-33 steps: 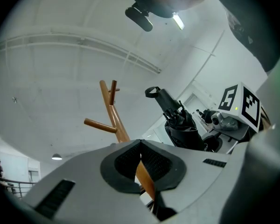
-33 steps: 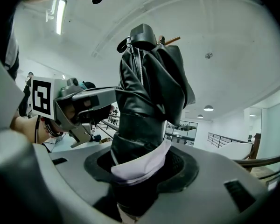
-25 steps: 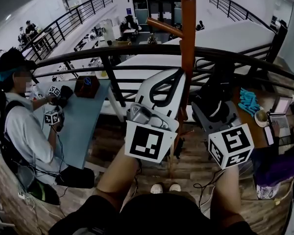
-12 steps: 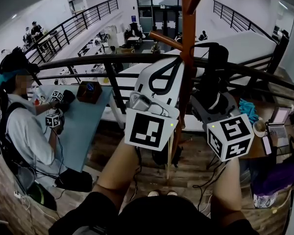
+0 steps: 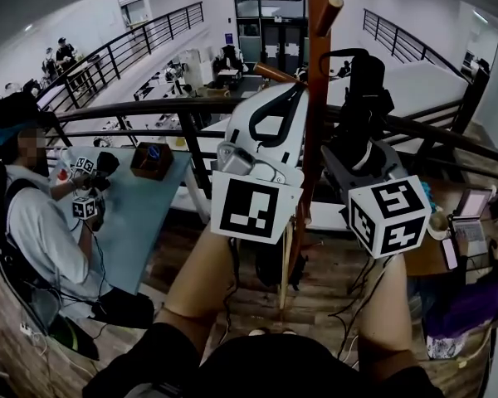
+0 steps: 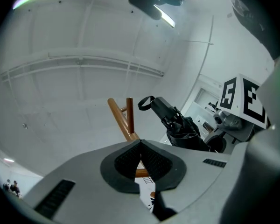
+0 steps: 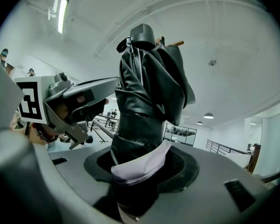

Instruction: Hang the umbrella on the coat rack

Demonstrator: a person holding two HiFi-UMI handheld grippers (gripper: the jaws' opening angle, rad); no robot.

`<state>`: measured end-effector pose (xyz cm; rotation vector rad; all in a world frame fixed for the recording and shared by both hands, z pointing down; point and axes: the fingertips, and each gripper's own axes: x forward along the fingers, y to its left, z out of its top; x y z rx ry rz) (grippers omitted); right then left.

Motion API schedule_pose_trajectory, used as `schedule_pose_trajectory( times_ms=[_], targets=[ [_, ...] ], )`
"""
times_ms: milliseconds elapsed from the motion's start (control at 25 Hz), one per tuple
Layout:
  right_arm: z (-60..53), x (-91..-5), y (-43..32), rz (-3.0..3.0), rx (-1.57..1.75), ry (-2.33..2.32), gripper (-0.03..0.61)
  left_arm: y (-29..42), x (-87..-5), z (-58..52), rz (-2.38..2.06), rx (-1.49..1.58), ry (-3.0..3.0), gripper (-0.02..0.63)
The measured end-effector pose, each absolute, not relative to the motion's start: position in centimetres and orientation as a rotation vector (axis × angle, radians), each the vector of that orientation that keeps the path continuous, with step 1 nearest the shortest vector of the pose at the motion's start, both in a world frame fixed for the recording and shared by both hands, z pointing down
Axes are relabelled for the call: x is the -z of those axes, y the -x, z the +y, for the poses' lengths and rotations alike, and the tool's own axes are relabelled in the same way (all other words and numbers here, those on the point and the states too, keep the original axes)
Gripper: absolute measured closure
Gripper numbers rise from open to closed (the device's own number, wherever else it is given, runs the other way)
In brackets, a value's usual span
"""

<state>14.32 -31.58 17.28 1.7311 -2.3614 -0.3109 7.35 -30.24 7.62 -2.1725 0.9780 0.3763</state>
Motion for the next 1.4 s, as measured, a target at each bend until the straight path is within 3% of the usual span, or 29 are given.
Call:
schedule_pose_trajectory(
  times_ms=[920, 1400],
  targets=[
    [-33.5, -10.0, -15.1, -2.366, 0.399, -1.781, 0.350, -8.3, -2.5, -29.5, 0.984, -0.408, 2.112, 0.601],
    [-36.6, -12.2, -14.8, -2.410, 0.360, -1.758, 0.350, -7.9, -4.0, -32.1, 0.994, -0.404, 2.091, 0.601]
  ],
)
